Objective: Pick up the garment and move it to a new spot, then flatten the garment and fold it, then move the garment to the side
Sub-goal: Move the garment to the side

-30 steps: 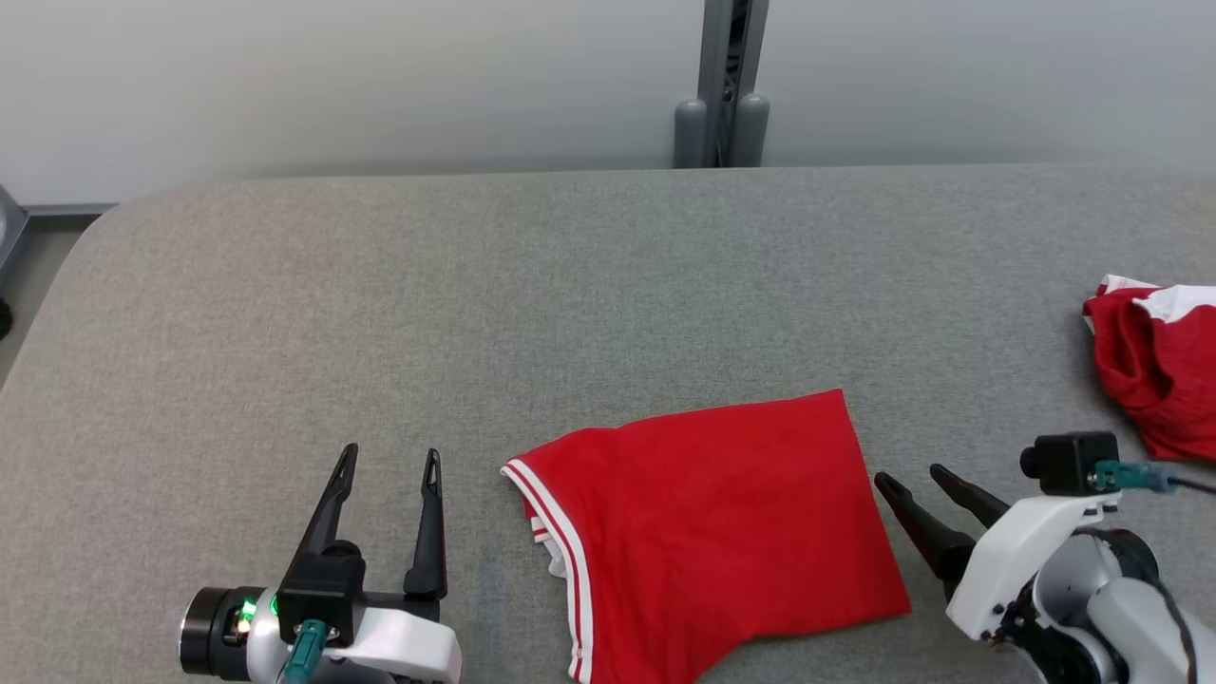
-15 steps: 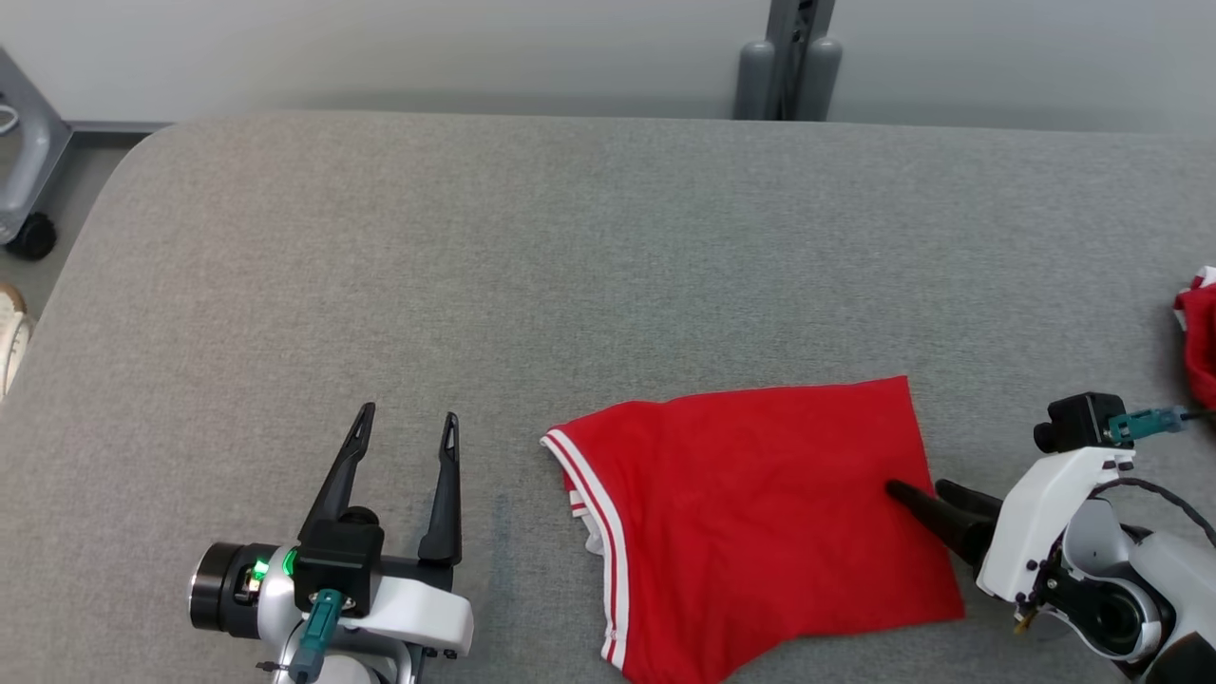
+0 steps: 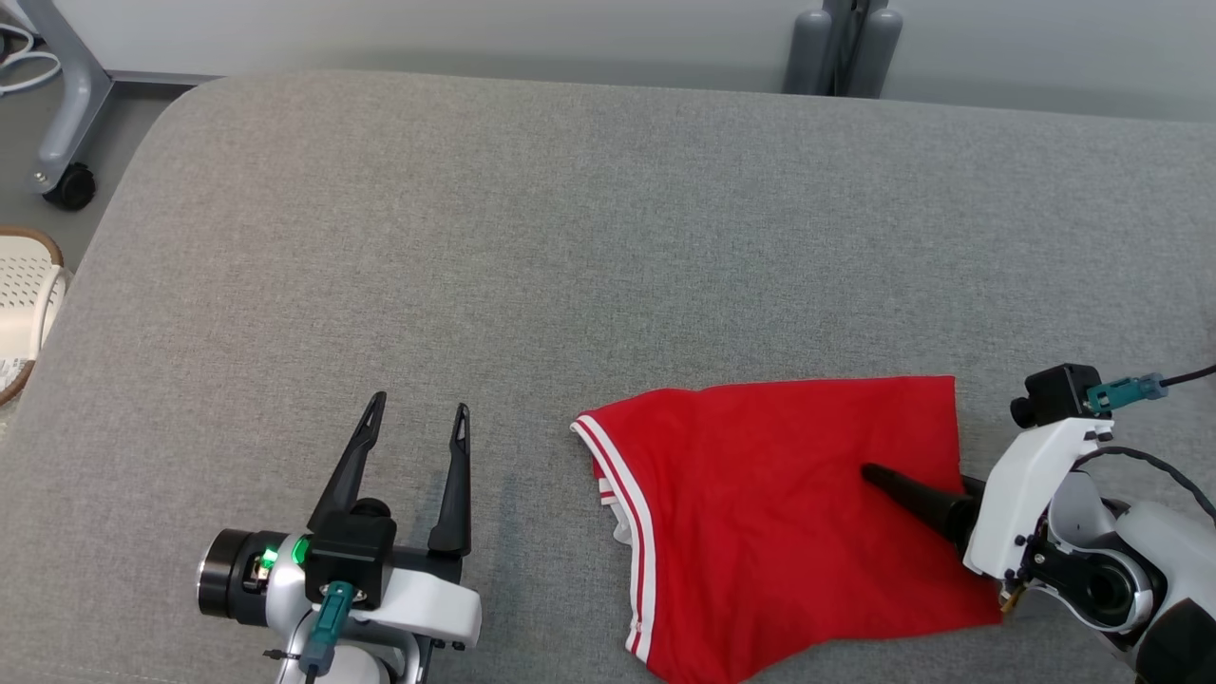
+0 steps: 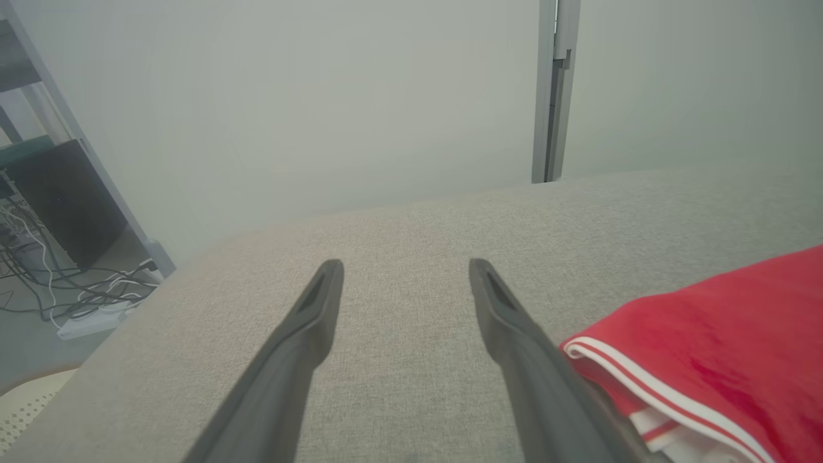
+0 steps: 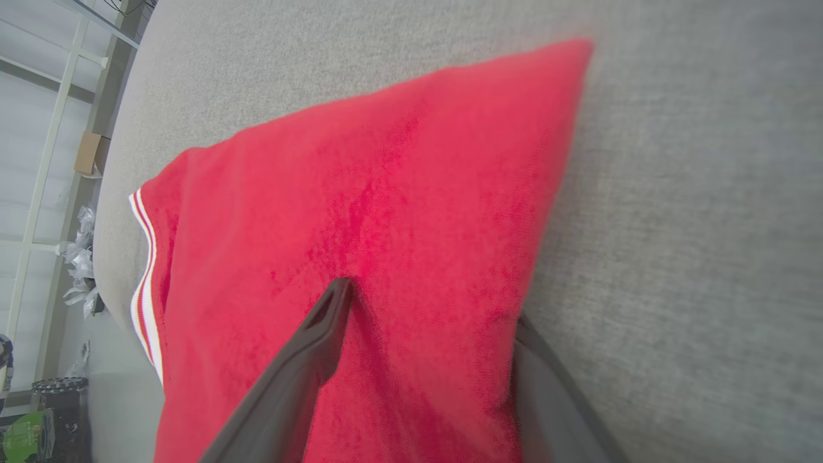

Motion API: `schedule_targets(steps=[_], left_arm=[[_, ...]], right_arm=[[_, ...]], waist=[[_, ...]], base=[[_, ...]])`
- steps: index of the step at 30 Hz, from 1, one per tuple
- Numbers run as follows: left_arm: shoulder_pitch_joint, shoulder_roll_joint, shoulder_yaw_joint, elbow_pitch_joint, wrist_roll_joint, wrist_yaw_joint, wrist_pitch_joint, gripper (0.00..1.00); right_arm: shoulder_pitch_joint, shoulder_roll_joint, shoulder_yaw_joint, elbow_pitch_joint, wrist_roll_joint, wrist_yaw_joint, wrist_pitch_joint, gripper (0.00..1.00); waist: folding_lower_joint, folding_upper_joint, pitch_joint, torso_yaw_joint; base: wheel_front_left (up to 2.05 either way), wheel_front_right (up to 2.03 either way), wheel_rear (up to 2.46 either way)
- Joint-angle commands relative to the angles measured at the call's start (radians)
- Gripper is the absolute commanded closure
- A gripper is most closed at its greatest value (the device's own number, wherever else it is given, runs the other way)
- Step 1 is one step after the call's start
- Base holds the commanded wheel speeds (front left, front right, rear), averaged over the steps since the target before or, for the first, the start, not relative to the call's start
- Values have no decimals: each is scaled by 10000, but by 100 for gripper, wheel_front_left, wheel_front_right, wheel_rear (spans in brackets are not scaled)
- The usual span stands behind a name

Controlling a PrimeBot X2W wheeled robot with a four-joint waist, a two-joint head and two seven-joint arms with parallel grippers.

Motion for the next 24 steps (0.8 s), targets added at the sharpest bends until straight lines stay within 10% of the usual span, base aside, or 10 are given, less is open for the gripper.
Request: schedule_targets(steps=[1, 13, 14, 15, 16, 24], left_arm=[[-154, 36, -23, -33, 54, 36, -37, 0], [-337, 38, -187, 95, 116, 118, -39, 0], [-355, 36, -191, 114, 116, 127, -39, 0], [-370, 36, -195, 134, 117, 129, -38, 0], [-378, 35, -203, 149, 119, 136, -38, 0], [-234, 38, -218, 268, 72, 181, -39, 0]], right_arm=[[-24, 69, 205, 72, 76, -1, 84, 0], [-389, 319, 995, 274, 431, -14, -250, 0], [-417, 311, 1078, 292, 454, -14, -259, 9], [-472, 294, 1142, 296, 436, -14, -282, 71], [-541, 267, 1188, 285, 410, -14, -360, 100], [-1141, -311, 1727, 438, -23, -12, -907, 100]], waist=[[0, 0, 65, 31], [0, 0, 285, 31], [0, 0, 282, 23], [0, 0, 276, 12], [0, 0, 266, 1], [0, 0, -8, -171]], base=[[0, 0, 0], [0, 0, 0], [0, 0, 0], [0, 0, 0], [0, 0, 0], [0, 0, 0]])
